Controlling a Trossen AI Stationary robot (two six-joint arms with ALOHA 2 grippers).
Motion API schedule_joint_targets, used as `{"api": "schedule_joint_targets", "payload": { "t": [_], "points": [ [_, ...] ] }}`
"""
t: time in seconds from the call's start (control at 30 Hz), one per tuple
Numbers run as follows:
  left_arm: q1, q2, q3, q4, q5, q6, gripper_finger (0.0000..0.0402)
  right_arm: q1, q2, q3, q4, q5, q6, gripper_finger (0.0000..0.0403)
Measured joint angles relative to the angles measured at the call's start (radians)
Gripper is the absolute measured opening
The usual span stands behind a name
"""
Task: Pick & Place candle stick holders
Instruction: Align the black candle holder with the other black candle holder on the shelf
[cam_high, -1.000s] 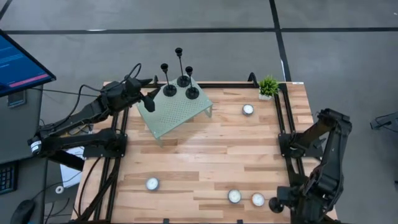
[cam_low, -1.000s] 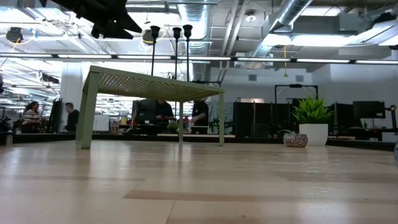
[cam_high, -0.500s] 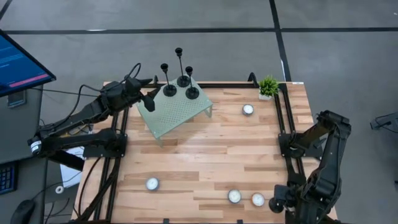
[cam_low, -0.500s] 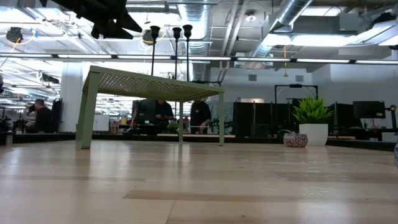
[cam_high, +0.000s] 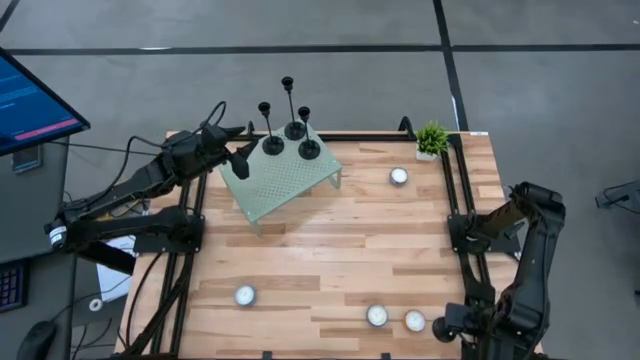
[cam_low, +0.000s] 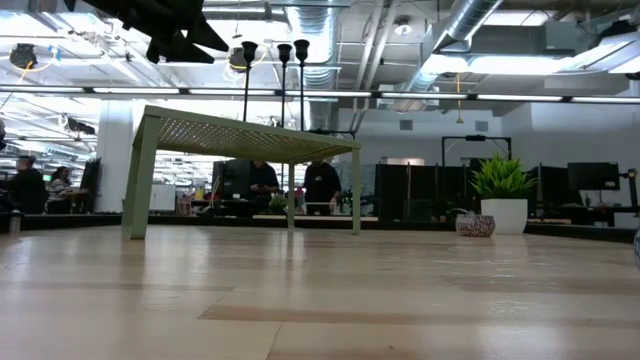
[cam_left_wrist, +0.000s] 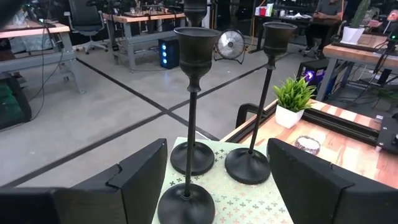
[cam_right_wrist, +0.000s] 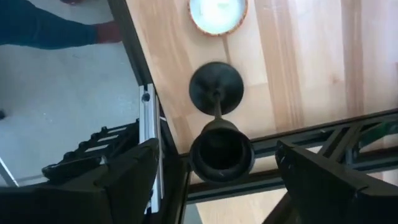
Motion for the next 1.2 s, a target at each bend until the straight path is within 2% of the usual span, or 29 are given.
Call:
{"api": "schedule_joint_targets", "payload": {
  "t": [0.3, 0.43, 0.6, 0.87, 1.2],
  "points": [
    [0.0, 0.0, 0.0, 0.0, 0.0, -0.008, 0.0278, 0.001, 0.0, -0.098, 0.154, 0.004, 0.0, 0.031],
    [0.0, 0.0, 0.0, 0.001, 0.0, -0.008, 0.0278, -0.002, 0.0, -0.112, 0.174, 0.004, 0.0, 0.0291],
    [0.0, 0.0, 0.0, 0.002, -0.003, -0.008, 0.0278, -0.007, 0.0, -0.112, 0.174, 0.004, 0.001, 0.0234],
    [0.0, 0.0, 0.0, 0.003, -0.008, -0.008, 0.0278, -0.009, 0.0, -0.112, 0.162, -0.003, 0.044, 0.0114],
    [0.0, 0.0, 0.0, 0.003, -0.008, -0.007, 0.0278, -0.019, -0.013, -0.111, 0.11, -0.011, 0.045, 0.0113]
  ]
}}
